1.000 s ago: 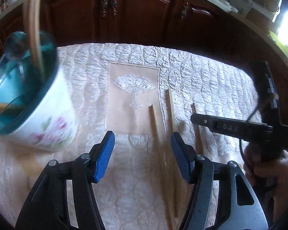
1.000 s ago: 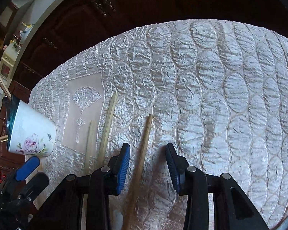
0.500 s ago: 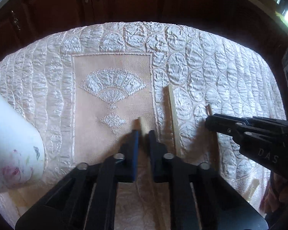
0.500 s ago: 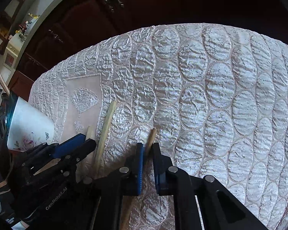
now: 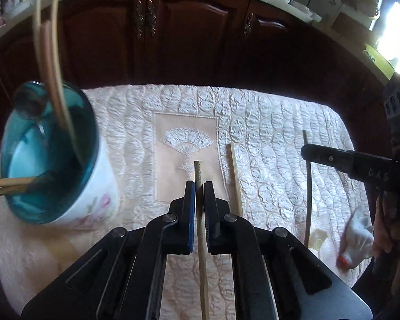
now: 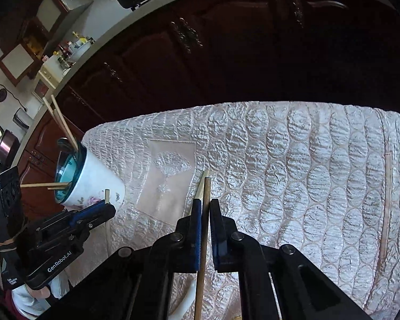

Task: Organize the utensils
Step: 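Lift both chopsticks and carry them above the white cup, then lower both chopsticks into the cup and open both tools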

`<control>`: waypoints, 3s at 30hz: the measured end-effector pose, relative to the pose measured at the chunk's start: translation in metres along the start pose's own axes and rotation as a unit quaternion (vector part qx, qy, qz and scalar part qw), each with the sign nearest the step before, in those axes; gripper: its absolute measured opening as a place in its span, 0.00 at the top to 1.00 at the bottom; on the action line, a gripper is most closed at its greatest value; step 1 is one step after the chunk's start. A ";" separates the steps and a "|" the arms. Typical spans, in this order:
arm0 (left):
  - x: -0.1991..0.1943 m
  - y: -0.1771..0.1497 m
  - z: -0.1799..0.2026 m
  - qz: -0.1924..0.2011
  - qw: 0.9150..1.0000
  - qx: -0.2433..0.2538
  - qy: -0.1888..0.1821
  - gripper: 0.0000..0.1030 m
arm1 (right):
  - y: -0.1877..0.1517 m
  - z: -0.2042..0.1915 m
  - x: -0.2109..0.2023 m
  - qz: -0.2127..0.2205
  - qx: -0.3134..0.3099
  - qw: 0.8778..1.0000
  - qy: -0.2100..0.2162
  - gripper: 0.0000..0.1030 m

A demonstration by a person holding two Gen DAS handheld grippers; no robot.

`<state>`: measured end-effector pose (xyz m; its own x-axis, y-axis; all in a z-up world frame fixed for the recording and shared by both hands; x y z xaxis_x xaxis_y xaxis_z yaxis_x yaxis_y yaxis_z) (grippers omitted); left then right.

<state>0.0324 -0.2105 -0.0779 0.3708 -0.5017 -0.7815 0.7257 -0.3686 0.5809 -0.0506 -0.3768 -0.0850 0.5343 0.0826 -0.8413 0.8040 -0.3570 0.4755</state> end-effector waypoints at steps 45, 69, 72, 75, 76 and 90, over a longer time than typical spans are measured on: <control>-0.209 0.013 -0.034 0.150 0.988 -0.025 -0.028 0.96 | 0.007 -0.119 -0.155 0.116 -0.145 0.982 0.023 0.95; -0.199 0.116 -0.141 0.228 0.965 -0.064 0.112 0.96 | 0.122 -0.235 -0.103 0.150 -0.172 0.973 0.044 0.95; -0.182 0.115 -0.153 0.218 0.966 -0.077 0.114 0.96 | 0.125 -0.235 -0.083 0.141 -0.169 0.975 0.041 0.95; -0.164 0.111 -0.157 0.200 0.969 -0.077 0.120 0.96 | 0.122 -0.231 -0.070 0.128 -0.170 0.976 0.045 0.95; -0.159 0.108 -0.156 0.192 0.971 -0.075 0.122 0.96 | 0.121 -0.231 -0.063 0.120 -0.171 0.977 0.046 0.95; -0.112 0.085 -0.158 0.129 0.981 -0.076 0.125 0.96 | 0.109 -0.216 0.012 0.039 -0.135 0.988 0.067 0.92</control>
<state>0.1444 -0.0620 0.0232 0.6698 -0.3479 -0.6560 0.6604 -0.1249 0.7404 0.1002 -0.2138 0.0123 0.6130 0.1942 -0.7659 0.7894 -0.1085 0.6043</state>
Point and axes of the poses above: each gripper's, at about its wrist camera, not at the fingertips, and x roughly the way its jaws point, z to its right, y to its top, the point moved 7 cm from there along x, roughly the way its jaws point, and after that the axes turned 5 degrees about -y, right-handed, at the moved point
